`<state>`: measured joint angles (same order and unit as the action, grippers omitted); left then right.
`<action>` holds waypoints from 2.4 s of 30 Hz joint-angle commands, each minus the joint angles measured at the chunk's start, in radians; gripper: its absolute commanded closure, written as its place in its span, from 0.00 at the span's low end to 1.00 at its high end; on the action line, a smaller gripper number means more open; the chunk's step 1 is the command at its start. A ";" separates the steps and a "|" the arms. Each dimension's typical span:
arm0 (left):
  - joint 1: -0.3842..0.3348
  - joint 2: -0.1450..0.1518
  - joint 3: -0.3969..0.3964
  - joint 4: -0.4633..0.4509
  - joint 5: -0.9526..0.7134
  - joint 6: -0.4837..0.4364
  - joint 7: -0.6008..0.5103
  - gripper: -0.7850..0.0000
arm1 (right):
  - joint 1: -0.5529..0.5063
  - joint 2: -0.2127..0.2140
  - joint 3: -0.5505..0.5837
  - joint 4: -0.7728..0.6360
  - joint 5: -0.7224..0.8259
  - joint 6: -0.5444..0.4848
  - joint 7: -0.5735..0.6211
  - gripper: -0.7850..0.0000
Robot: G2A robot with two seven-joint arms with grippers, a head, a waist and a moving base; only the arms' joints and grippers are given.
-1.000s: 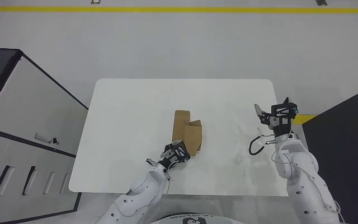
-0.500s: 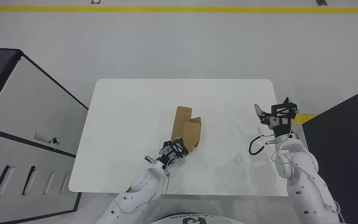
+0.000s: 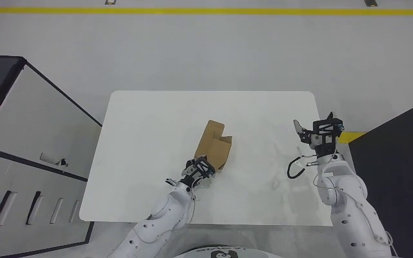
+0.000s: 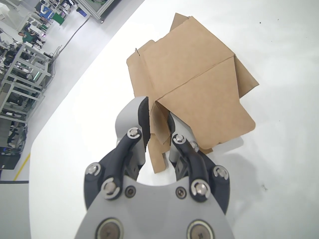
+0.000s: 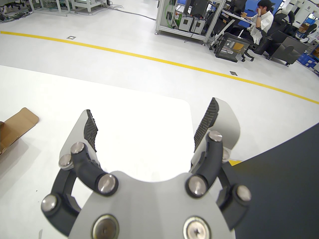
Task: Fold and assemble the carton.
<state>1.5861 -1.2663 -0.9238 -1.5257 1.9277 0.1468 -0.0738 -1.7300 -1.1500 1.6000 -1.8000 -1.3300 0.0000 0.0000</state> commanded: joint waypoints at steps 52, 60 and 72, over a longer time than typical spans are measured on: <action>-0.059 -0.045 -0.014 0.102 -0.076 0.060 0.053 1.00 | 0.000 0.000 0.000 0.000 0.000 0.000 0.000 0.00; -0.008 -0.024 -0.060 -0.030 -0.020 -0.040 0.050 1.00 | 0.000 0.000 0.000 0.000 0.000 0.000 0.000 0.00; 0.059 0.000 -0.098 -0.284 0.039 -0.204 -0.012 1.00 | 0.000 0.000 0.000 0.000 0.000 0.000 0.000 0.00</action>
<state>1.6443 -1.2663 -1.0230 -1.7903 1.9615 -0.0467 -0.0766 -1.7300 -1.1500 1.6000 -1.8000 -1.3300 0.0000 0.0000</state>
